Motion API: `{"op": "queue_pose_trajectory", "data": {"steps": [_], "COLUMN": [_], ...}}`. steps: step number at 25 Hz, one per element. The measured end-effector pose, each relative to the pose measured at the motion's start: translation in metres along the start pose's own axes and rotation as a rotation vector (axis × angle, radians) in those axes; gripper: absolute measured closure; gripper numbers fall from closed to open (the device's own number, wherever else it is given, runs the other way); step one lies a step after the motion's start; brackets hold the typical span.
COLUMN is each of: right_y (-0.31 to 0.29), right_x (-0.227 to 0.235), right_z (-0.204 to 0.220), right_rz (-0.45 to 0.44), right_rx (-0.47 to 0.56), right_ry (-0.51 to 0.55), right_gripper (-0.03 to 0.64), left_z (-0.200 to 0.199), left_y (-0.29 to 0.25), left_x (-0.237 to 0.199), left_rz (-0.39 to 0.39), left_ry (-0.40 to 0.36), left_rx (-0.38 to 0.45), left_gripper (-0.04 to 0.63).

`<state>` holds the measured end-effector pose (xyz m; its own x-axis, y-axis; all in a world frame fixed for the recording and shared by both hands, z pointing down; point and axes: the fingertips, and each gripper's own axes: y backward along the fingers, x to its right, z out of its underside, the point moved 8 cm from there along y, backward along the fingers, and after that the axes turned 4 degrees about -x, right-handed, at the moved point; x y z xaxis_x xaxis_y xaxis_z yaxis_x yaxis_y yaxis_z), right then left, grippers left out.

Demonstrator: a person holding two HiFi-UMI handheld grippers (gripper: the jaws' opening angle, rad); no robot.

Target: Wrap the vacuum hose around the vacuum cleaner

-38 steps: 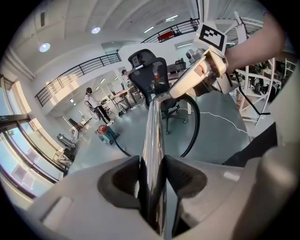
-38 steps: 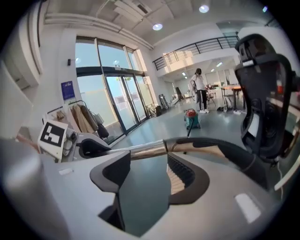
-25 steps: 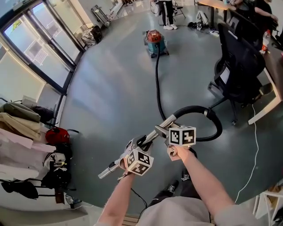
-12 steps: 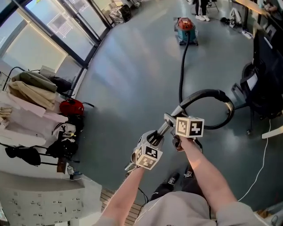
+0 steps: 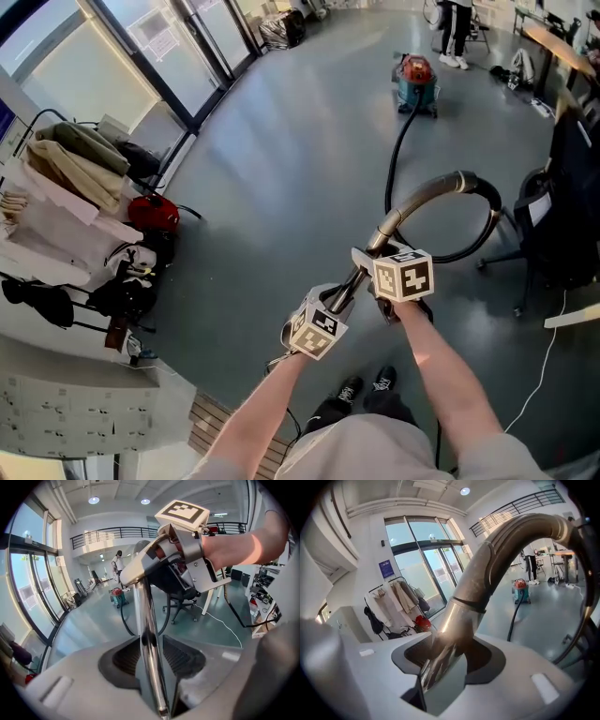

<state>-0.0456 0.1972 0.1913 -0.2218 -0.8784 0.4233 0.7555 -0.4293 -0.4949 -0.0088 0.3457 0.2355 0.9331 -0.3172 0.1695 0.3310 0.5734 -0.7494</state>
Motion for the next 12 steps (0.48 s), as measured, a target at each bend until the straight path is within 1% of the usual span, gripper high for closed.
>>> {"op": "queue_pose_trajectory", "data": {"steps": [4,6,9,12], "right_y": [0.013,0.018,0.020,0.015], "right_x": [0.011,0.016,0.016,0.013], "right_z": [-0.010,-0.014,-0.017,-0.009], "right_rz": [0.046,0.067,0.075,0.085], "right_rx": [-0.015,-0.028,-0.056,-0.079], "right_ry": [0.082,0.119,0.159,0.192], "right_gripper": [0.391,0.393,0.394,0.393], "left_z": [-0.008,-0.014,-0.032,-0.057], "left_y": [0.009,0.014,0.025,0.033], "left_x": [-0.010,-0.019,-0.039,-0.064], "left_rz": [0.011,0.011,0.008,0.017], "left_ry": [-0.054,-0.088,-0.153,-0.217], "left_rx": [-0.030,-0.028,0.026,0.075], "left_gripper": [0.446,0.446,0.446,0.446]}}
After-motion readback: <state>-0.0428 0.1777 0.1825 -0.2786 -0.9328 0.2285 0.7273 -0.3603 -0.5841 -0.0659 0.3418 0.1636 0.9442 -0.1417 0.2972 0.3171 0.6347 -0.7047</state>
